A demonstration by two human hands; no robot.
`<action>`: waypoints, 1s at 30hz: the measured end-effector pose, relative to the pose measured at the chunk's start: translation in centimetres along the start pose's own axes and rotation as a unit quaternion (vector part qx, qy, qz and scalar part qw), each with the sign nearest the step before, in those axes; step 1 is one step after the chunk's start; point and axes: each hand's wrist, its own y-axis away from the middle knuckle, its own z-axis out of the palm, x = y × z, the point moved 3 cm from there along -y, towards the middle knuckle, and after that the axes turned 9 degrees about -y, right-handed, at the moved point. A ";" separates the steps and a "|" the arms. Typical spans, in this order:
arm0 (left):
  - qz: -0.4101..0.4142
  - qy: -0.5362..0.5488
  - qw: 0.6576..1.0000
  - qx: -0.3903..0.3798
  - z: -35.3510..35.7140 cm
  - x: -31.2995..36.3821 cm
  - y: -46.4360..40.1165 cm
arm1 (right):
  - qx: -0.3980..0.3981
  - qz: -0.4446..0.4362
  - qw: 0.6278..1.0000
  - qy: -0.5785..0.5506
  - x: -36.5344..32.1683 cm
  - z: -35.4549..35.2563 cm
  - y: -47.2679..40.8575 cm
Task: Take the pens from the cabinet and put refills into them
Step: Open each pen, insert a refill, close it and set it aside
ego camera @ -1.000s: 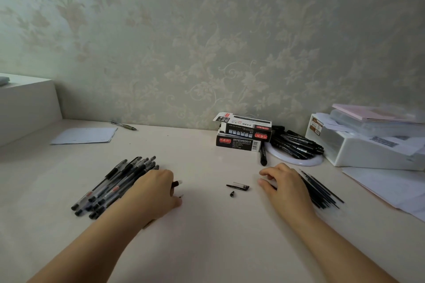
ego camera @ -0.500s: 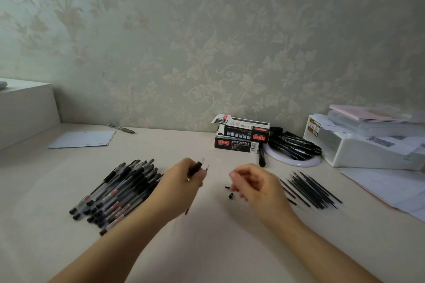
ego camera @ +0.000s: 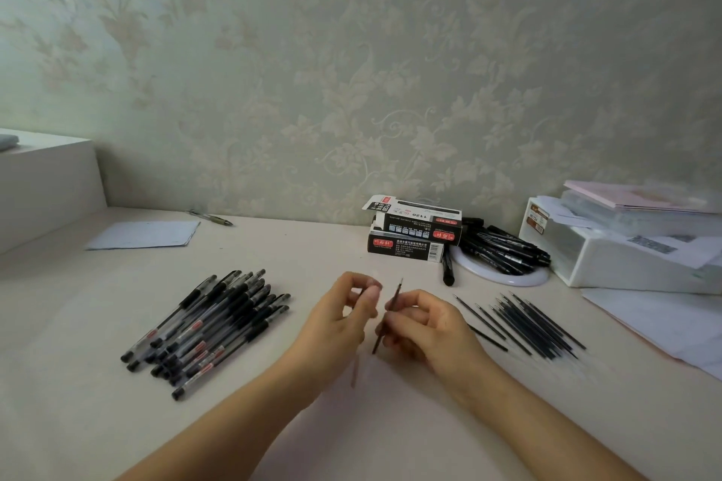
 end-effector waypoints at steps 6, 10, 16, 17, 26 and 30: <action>0.058 -0.178 0.982 -0.017 -1.0 -1.1 -0.1 | 0.127 -0.028 0.966 -0.222 0.0 -1.8 -0.5; 0.063 -0.163 0.984 -0.038 -0.4 -1.0 0.0 | 0.140 -0.042 0.960 -0.239 0.1 -1.9 -0.6; 0.064 -0.136 0.988 -0.033 -0.6 -0.9 -0.2 | 0.138 -0.052 0.960 -0.236 0.2 -2.1 -0.6; 0.064 -0.132 0.989 -0.032 -0.6 -0.9 -0.2 | 0.141 -0.052 0.960 -0.237 0.2 -2.1 -0.6; 0.084 -0.179 0.980 -0.038 -0.8 -0.8 -0.2 | 0.130 -0.052 0.965 -0.221 0.3 -2.3 -0.7; 0.088 -0.190 0.977 -0.043 -0.8 -0.7 -0.1 | 0.131 -0.052 0.965 -0.220 0.3 -2.4 -0.6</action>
